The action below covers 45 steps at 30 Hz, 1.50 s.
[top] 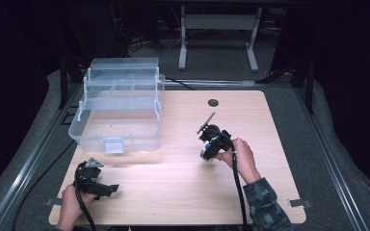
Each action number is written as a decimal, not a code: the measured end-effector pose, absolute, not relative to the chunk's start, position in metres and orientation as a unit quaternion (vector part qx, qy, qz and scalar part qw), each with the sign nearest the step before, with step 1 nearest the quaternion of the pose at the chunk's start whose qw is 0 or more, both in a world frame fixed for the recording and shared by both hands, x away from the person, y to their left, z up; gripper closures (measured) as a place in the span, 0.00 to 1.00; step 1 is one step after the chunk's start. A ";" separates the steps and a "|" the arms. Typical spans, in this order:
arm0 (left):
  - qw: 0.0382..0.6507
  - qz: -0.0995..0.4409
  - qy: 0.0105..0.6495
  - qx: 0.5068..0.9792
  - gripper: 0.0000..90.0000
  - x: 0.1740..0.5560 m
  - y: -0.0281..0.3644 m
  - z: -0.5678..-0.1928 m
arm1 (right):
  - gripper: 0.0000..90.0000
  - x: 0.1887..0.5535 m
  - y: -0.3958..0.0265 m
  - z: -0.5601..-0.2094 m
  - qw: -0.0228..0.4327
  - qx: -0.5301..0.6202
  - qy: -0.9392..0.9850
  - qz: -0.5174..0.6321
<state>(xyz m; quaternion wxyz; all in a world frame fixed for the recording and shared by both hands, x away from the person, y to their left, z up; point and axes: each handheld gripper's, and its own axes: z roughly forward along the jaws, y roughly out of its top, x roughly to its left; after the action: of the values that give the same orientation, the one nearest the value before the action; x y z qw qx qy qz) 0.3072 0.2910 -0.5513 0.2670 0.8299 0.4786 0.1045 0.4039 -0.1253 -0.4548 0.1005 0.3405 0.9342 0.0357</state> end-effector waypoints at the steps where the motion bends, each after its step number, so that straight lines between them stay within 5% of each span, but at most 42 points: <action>1: 0.268 0.105 0.478 0.830 0.00 0.307 0.291 -0.551 | 0.51 0.403 -0.131 -0.460 0.092 0.349 0.930 0.074; 4: 0.265 0.106 0.476 0.832 0.00 0.308 0.290 -0.552 | 0.51 0.401 -0.146 -0.468 0.083 0.364 0.917 0.139; 28: 0.262 0.099 0.482 0.831 0.00 0.308 0.291 -0.553 | 0.51 0.401 -0.255 -0.471 0.102 0.478 0.870 0.072; 33: 0.262 0.099 0.480 0.831 0.00 0.308 0.291 -0.554 | 0.51 0.408 -0.281 -0.481 0.062 0.512 0.851 0.096; 45: 0.262 0.098 0.479 0.832 0.00 0.309 0.291 -0.553 | 0.49 0.409 -0.302 -0.500 0.068 0.547 0.832 0.064</action>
<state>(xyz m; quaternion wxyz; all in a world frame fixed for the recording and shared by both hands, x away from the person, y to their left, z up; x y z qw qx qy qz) 0.3087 0.2909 -0.5534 0.2622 0.8318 0.4794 0.0977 0.4094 -0.3022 -0.4997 0.0682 0.5474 0.8316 0.0640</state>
